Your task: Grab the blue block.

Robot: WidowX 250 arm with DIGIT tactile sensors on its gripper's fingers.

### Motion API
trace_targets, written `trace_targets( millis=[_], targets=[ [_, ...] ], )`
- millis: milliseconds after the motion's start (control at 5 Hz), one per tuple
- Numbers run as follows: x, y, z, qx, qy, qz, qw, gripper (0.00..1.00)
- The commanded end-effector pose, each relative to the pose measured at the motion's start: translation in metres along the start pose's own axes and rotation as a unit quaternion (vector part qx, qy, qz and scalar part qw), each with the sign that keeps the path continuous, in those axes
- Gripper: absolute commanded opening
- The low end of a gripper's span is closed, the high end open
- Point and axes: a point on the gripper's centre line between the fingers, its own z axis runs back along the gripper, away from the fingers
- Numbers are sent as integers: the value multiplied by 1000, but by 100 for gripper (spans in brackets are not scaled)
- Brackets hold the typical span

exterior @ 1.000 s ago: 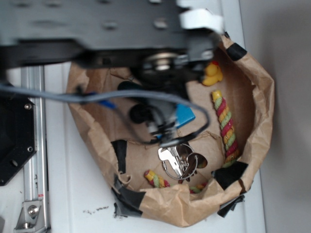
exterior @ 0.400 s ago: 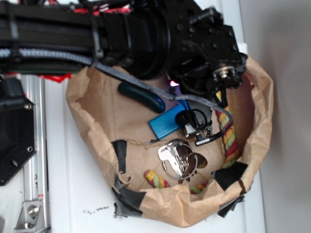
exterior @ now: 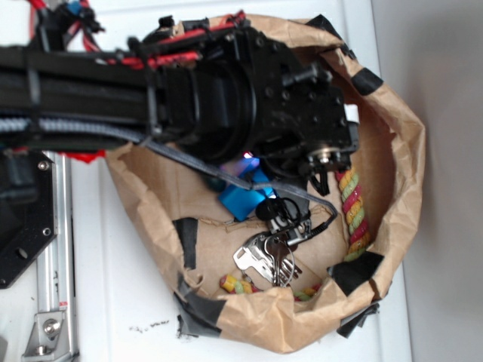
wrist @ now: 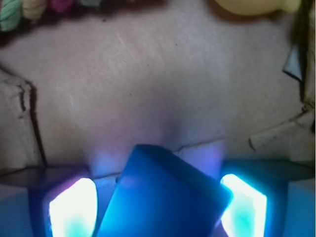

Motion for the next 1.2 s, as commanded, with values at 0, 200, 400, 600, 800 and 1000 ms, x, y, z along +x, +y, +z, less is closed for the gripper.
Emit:
trace_targets(
  millis=[0,200,400,600,800,1000],
  targets=[
    [-32,-18,-36,45,13,-28,999,0],
    [-34,-16,-34,42,15,-29,999,0],
    [-29,-10,-11,49,-18,-51,997,0],
    [-10,10,38,44,-101,-123,986,0],
    [-2,28,88,1,-93,-197,976,0],
    [-5,16,133,7,-99,-235,967,0]
  ],
)
